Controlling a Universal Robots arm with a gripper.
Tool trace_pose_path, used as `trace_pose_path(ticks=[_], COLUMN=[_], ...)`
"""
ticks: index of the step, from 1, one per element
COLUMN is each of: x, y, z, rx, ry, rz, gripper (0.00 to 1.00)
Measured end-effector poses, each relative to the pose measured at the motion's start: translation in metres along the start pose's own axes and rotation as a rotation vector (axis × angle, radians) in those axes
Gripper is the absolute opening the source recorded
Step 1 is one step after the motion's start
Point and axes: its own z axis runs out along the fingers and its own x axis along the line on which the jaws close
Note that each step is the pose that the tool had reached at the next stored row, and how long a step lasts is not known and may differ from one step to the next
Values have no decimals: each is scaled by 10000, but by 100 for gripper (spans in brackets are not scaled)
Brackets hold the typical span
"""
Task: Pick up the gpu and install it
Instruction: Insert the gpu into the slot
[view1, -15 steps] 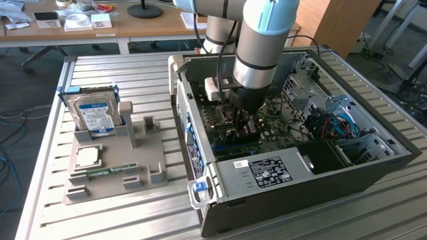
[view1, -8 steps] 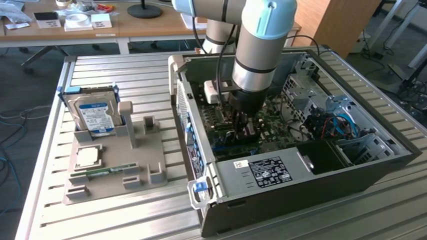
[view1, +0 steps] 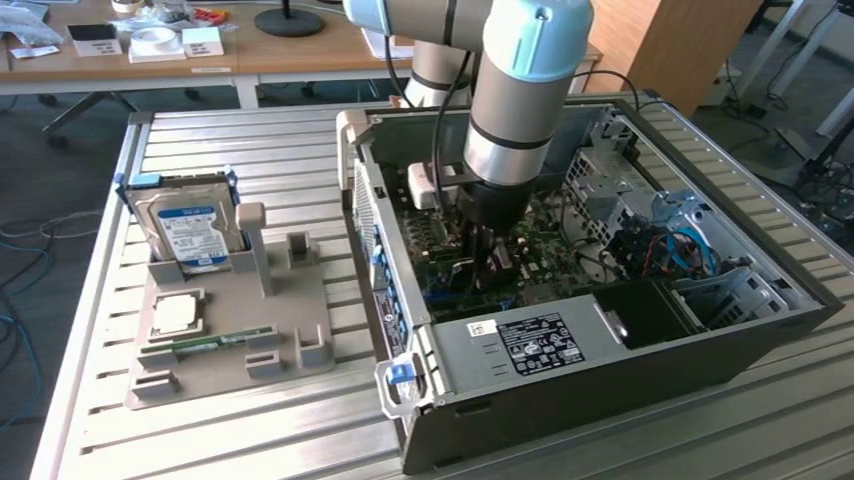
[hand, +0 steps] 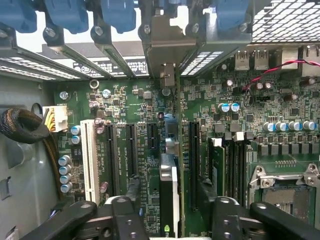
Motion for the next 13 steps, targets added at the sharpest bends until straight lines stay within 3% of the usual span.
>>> trace_pose_path(ticks=[1, 5, 13], x=[0, 0, -4], y=[0, -1, -6], z=[0, -44, -292], rx=[0, 0, 0], ry=[0, 2, 1], rz=[0, 0, 0], gripper=[57, 57, 57])
